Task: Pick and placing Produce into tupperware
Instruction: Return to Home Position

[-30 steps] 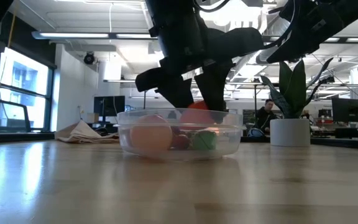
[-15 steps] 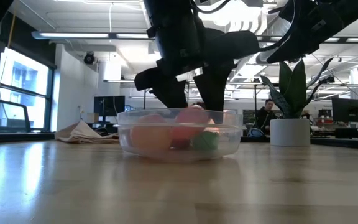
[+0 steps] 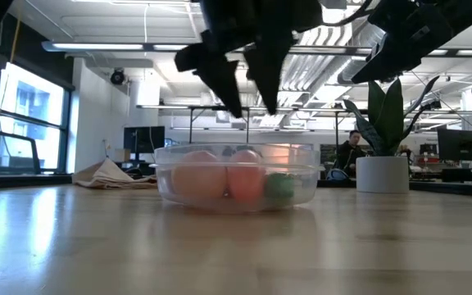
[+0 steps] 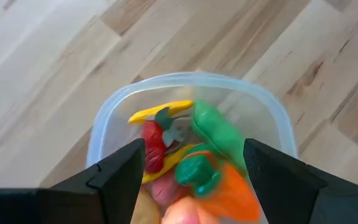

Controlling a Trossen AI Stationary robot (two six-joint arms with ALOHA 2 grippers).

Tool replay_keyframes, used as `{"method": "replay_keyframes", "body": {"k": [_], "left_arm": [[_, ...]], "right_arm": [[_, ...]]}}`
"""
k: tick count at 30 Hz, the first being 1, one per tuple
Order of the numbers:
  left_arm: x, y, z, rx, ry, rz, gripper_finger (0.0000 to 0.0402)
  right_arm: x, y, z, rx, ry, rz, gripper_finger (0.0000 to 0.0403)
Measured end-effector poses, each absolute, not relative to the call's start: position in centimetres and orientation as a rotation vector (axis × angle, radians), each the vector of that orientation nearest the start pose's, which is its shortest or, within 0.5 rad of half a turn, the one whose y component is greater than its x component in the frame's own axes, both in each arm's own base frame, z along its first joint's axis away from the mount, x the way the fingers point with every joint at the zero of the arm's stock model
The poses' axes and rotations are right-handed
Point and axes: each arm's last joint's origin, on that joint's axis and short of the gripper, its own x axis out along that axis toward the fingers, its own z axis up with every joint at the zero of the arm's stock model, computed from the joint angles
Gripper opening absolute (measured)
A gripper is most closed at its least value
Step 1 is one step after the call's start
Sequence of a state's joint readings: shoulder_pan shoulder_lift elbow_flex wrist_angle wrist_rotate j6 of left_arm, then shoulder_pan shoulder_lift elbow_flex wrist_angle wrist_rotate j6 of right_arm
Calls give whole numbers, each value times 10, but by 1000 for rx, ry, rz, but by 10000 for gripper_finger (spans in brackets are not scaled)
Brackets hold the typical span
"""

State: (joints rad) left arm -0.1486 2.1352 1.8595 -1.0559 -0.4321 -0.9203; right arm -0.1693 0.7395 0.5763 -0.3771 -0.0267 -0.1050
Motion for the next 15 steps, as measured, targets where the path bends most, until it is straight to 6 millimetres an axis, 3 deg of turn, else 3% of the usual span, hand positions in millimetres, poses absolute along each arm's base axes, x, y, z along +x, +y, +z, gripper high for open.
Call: {"method": "replay_keyframes", "body": {"k": [5,9,15], "left_arm": [[423,-51,235,-334,1123,787,256],[416,-51,250,-158,1218,683,241],[417,-51,261,6,1255,542,179]], "right_arm": [[157,-26,251,-49,544,-110,0],[157,-26,251,-49,545,-110,0],[157,-26,251,-49,545,-111,0]]}}
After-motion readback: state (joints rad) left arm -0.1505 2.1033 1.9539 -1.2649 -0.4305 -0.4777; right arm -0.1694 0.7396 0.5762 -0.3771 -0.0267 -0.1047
